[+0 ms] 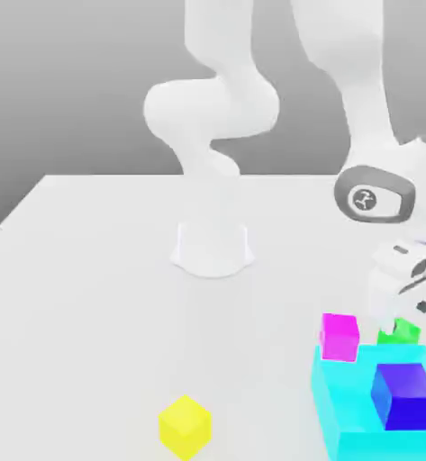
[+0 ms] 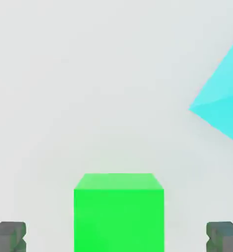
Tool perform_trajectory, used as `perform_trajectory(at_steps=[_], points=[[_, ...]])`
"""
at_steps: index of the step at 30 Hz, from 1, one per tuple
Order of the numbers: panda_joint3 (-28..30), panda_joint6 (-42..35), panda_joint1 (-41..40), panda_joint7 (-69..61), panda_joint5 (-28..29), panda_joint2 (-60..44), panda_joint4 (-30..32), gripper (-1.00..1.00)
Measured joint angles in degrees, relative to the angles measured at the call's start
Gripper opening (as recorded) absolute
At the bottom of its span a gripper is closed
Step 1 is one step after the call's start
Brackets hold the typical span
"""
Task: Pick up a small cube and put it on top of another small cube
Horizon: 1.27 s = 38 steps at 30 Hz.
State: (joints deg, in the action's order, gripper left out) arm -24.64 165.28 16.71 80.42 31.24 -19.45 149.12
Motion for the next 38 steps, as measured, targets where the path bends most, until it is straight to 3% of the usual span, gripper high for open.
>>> perform_trajectory(at_steps=[2,3,10,19,25,30,34,35,38], points=[[4.2,1.8,3.4,2.8,3.6,-2.7,-0.8,0.0],[5.5,2.3,4.5,3.6,4.7,-3.5,-1.1,-1.0],[5.4,2.4,4.4,3.7,4.7,-3.4,-1.1,-1.0],[-8.5,-4.7,-6.0,-9.3,-12.3,7.9,2.6,-1.0],[-4.8,-17.9,-11.2,-9.4,-17.8,10.4,-8.3,-1.0],[-1.8,-29.5,-16.4,-11.4,-25.9,12.8,-18.9,-1.0],[0.0,-25.0,-16.4,-9.0,-23.5,7.4,-19.6,-1.0],[0.3,-23.8,-16.1,-8.5,-22.8,6.3,-19.4,1.0],[0.3,-23.8,-16.1,-8.5,-22.8,6.3,-19.4,1.0]])
